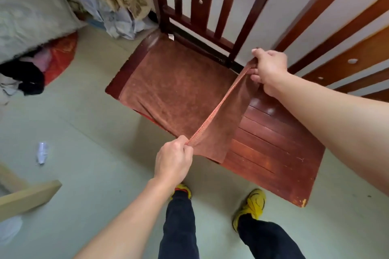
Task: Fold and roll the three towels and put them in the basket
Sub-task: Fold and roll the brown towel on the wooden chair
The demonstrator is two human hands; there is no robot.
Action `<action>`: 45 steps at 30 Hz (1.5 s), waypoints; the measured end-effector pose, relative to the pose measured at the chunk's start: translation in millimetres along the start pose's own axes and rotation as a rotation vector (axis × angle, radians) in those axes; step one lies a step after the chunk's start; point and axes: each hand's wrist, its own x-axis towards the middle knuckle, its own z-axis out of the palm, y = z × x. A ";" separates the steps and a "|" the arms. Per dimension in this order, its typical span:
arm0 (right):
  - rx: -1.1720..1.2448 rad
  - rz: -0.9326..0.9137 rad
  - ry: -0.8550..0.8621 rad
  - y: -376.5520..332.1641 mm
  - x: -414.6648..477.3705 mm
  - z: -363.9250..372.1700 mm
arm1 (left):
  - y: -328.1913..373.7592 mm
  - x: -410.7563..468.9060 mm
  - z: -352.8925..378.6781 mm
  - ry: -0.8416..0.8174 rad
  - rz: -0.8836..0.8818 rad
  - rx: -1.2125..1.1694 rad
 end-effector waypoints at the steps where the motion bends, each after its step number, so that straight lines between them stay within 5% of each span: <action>1: -0.002 -0.004 0.017 -4.5 -2.2 11.6 | -9.0 4.9 -10.0 0.000 0.000 -0.043; 10: -0.021 -0.048 0.115 -44.0 -7.6 100.6 | -71.7 62.3 -82.2 0.053 -0.114 -0.273; 18: -0.132 -0.068 -0.082 -62.1 18.4 184.2 | -117.2 119.6 -104.7 0.066 -0.302 -0.323; 33: -0.431 0.002 -0.317 -22.6 133.2 334.4 | -191.8 242.6 -68.4 0.138 -0.496 -0.117; 45: -0.498 -0.103 -0.467 -21.6 163.3 364.4 | -201.0 257.2 -56.1 0.217 -0.536 -0.023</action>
